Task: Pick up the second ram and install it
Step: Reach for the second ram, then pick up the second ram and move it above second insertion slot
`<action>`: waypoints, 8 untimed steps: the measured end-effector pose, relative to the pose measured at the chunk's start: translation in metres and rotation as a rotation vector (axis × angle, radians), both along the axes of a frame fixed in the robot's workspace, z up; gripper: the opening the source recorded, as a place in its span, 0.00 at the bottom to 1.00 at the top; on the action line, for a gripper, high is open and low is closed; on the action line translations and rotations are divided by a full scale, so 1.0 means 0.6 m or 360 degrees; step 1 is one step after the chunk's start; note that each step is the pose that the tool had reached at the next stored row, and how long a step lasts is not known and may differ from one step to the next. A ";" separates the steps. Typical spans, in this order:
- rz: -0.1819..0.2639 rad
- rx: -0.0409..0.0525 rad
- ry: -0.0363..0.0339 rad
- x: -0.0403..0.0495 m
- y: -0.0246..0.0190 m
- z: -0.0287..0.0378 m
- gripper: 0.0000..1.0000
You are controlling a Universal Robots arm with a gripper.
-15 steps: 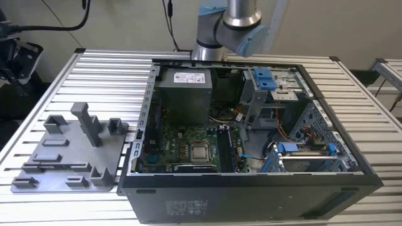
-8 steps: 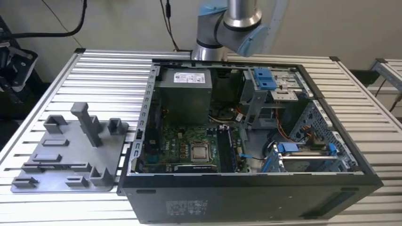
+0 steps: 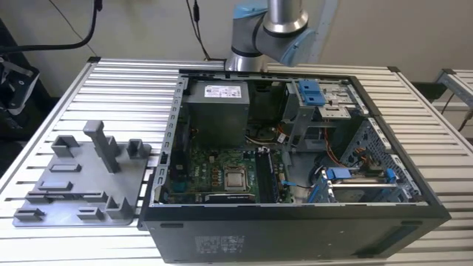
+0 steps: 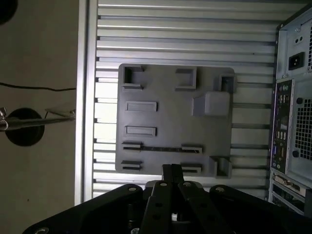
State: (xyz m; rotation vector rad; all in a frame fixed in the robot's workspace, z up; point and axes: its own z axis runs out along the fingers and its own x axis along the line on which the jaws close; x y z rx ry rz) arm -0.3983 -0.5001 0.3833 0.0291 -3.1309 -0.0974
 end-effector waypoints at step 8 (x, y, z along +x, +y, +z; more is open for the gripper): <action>0.0000 0.0000 0.0000 0.000 0.0008 0.000 0.11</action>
